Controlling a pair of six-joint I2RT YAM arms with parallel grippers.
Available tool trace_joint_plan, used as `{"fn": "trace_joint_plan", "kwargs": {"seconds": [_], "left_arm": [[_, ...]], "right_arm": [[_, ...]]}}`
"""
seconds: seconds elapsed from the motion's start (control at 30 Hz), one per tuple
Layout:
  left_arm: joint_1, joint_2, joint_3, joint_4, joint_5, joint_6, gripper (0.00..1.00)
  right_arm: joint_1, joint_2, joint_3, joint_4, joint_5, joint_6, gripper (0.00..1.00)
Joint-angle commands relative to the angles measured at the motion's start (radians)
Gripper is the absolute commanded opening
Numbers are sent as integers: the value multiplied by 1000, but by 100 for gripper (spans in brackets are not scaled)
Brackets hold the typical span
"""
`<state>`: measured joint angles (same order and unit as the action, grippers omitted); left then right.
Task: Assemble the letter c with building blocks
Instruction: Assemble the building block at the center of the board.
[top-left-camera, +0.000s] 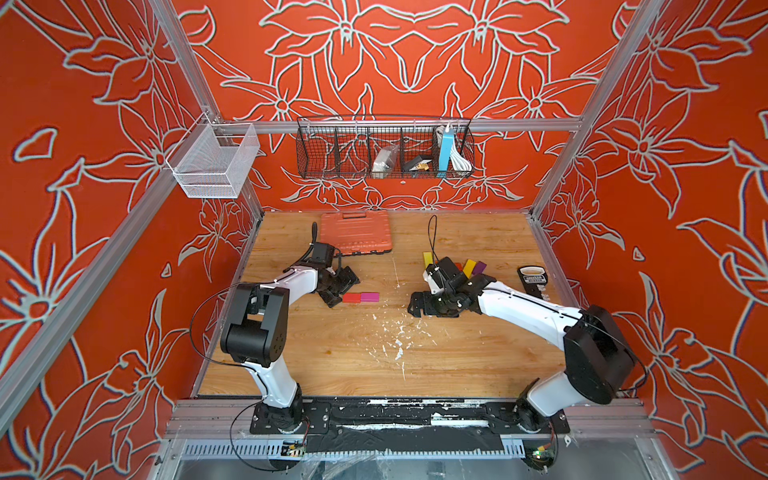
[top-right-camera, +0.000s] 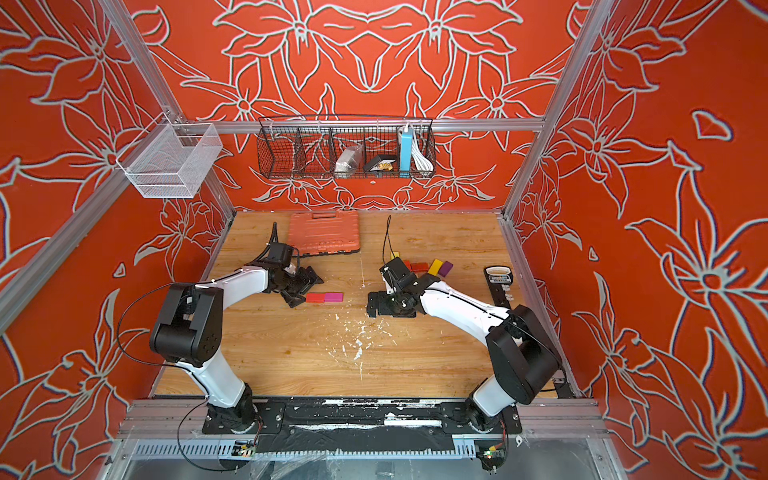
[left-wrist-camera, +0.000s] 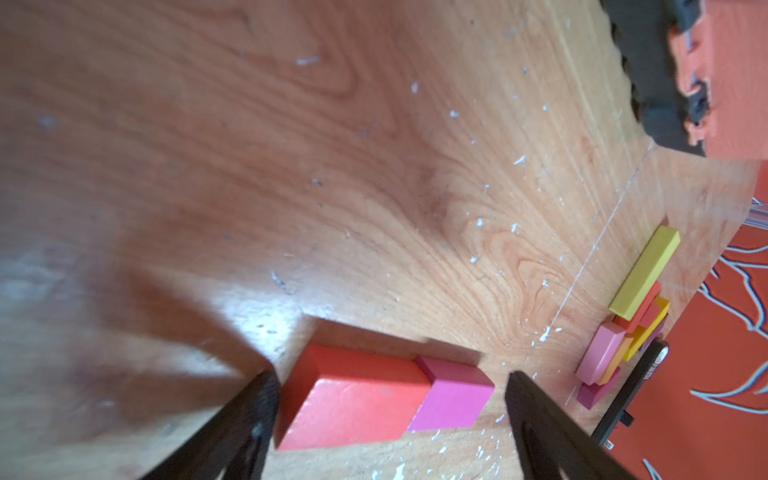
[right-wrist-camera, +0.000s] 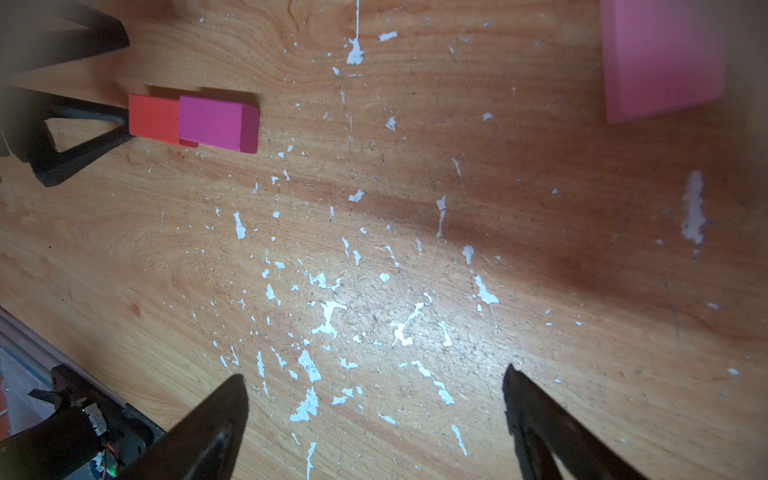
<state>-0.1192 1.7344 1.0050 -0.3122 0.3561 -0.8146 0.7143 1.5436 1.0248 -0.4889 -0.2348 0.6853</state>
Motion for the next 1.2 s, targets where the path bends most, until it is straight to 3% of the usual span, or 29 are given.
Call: {"fn": "trace_joint_plan", "kwargs": {"seconds": [0.0, 0.37, 0.63, 0.93, 1.17], "left_arm": [[-17, -21, -22, 11, 6, -22, 88], [-31, -4, -4, 10, -2, -17, 88], [-30, 8, 38, -35, -26, 34, 88], [4, 22, 56, -38, -26, 32, 89], [59, 32, 55, -13, 54, 8, 89]], "right_arm": [[8, -15, 11, -4, 25, 9, 98], [11, 4, 42, -10, 32, -9, 98], [11, 104, 194, -44, 24, -71, 98], [9, 319, 445, -38, -132, -96, 97], [10, 480, 588, -8, -262, -56, 90]]}}
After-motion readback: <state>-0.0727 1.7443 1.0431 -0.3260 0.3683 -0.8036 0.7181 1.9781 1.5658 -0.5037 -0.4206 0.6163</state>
